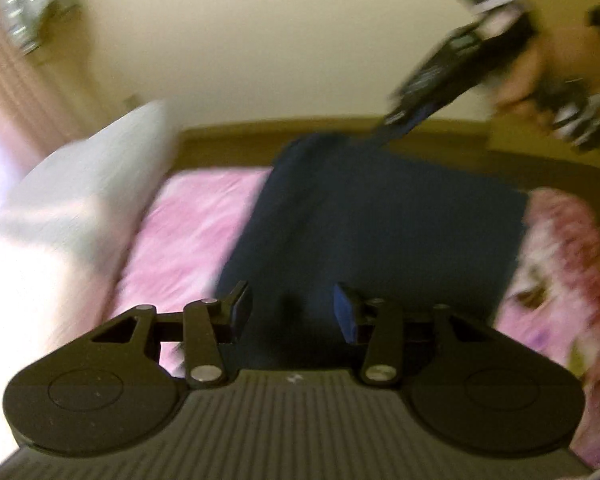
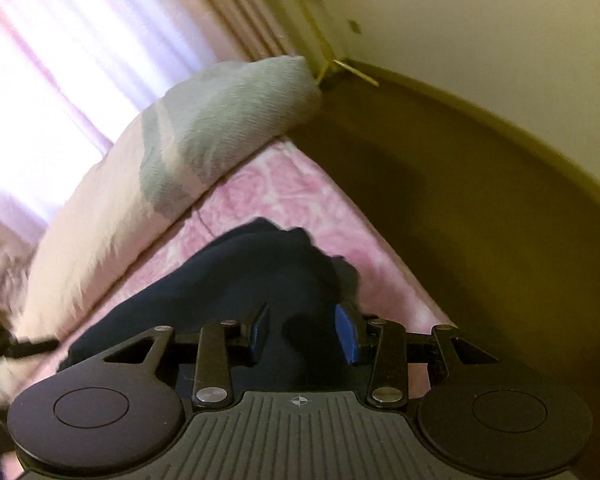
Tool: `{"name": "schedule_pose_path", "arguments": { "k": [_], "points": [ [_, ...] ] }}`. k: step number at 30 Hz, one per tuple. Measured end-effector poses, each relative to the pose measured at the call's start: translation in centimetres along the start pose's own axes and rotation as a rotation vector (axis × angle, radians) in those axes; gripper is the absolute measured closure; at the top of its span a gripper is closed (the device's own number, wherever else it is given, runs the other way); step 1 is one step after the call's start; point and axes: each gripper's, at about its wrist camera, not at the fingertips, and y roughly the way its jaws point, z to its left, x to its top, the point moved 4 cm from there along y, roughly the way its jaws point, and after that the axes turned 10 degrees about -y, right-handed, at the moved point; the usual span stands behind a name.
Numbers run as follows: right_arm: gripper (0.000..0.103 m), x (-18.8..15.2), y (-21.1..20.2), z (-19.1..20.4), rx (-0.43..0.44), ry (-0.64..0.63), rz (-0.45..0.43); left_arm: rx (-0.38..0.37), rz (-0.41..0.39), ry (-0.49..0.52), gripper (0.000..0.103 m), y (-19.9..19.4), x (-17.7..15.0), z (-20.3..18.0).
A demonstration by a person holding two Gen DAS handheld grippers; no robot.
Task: Fold clothes
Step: 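Lower the navy pants onto the stack and open the right gripper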
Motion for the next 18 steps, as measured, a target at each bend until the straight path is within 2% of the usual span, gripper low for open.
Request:
{"name": "schedule_pose_path", "arguments": {
  "k": [3, 6, 10, 13, 15, 18],
  "points": [
    [0.063, 0.7, 0.6, -2.2, 0.077, 0.113, 0.024, -0.100, -0.006, 0.022, 0.063, 2.2, 1.7, -3.9],
    [0.063, 1.5, 1.8, -3.9, 0.161, 0.209, 0.064, -0.170, 0.082, 0.033, 0.065, 4.9, 1.3, -6.8],
    [0.063, 2.1, 5.2, -4.8, 0.284, 0.294, 0.164, -0.170, 0.110, 0.008, 0.064, 5.9, 0.0, -7.3],
    [0.063, 3.6, 7.1, -4.6, 0.277, 0.234, 0.184, -0.159, 0.111, -0.007, 0.064, 5.8, -0.3, -6.9],
    [0.067, 4.2, 7.7, -4.4, 0.262, 0.193, 0.180, -0.152, 0.108, -0.005, 0.064, 5.8, -0.6, -6.8],
    [0.067, 4.8, 8.0, -4.9, 0.284, 0.214, 0.146, -0.153, 0.104, 0.006, 0.064, 6.1, -0.9, -6.7]
  ]
}}
